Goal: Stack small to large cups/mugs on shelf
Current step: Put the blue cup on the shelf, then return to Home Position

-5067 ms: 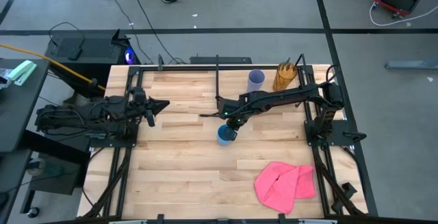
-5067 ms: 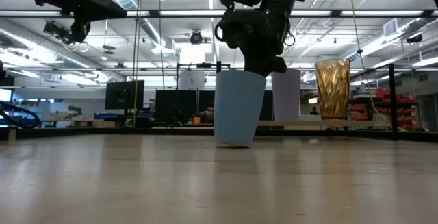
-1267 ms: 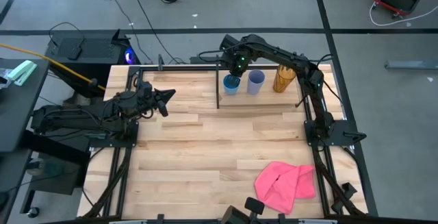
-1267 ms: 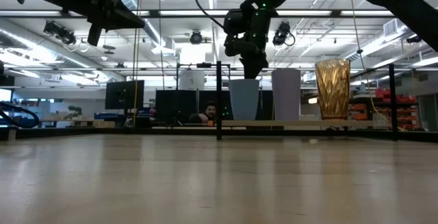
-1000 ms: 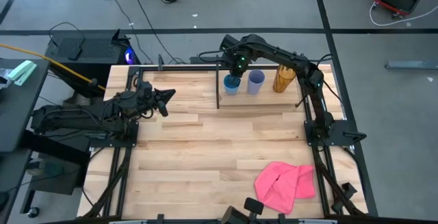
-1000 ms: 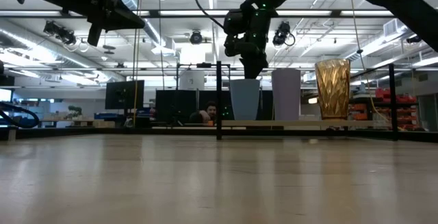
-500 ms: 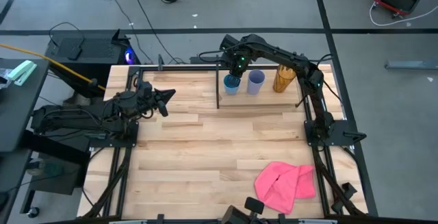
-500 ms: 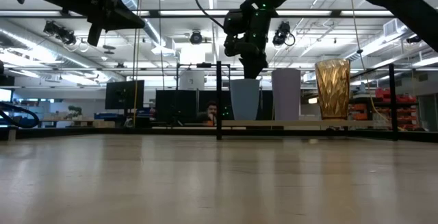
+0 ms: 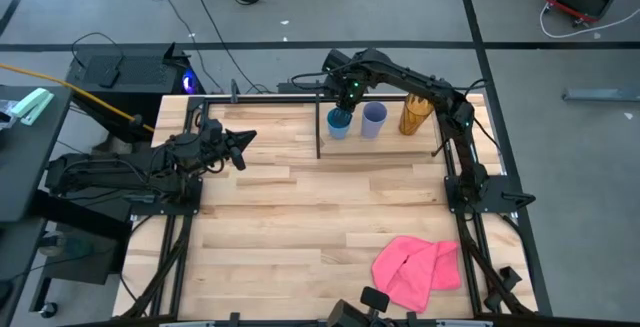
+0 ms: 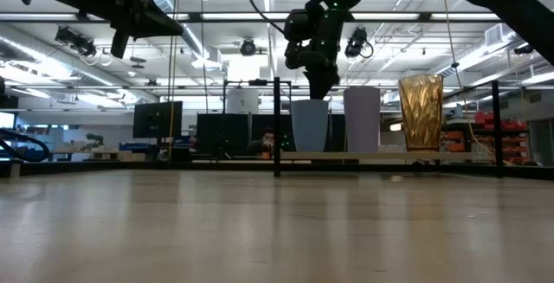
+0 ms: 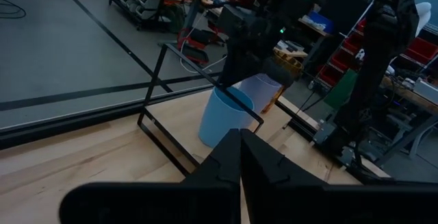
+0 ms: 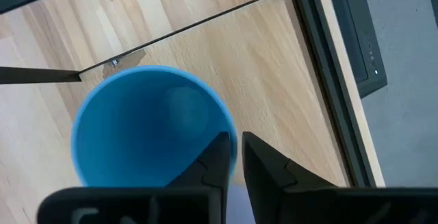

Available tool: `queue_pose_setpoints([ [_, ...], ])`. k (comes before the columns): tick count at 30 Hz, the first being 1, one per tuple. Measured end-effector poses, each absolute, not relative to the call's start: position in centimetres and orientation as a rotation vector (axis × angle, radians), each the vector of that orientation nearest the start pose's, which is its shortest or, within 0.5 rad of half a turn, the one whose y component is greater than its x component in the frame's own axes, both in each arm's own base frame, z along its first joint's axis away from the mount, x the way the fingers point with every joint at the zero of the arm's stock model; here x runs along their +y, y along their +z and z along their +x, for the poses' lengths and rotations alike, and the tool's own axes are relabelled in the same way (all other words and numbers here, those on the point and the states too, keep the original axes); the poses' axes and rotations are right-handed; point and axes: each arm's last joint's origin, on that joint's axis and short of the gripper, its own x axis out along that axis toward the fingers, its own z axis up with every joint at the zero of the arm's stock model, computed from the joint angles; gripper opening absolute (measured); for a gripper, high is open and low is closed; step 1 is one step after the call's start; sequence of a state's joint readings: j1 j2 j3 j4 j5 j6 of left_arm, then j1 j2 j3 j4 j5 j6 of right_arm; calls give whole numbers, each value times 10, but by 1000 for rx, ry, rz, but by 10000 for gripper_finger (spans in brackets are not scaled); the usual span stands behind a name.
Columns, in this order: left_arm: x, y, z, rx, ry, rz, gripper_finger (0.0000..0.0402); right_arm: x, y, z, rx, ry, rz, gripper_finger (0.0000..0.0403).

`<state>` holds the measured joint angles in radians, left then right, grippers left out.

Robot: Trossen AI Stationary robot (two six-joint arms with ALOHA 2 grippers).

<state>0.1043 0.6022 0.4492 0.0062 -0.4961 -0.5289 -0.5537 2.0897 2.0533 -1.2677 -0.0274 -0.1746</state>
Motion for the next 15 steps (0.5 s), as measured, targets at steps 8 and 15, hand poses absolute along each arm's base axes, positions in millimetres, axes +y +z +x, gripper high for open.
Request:
queue_pose_setpoints([
  [8,29,261,144,-16,623,-483,28,-224,310,346,1256,-382,255,48],
  [15,29,261,144,-16,623,-483,13,-210,356,320,1139,-453,289,48],
])
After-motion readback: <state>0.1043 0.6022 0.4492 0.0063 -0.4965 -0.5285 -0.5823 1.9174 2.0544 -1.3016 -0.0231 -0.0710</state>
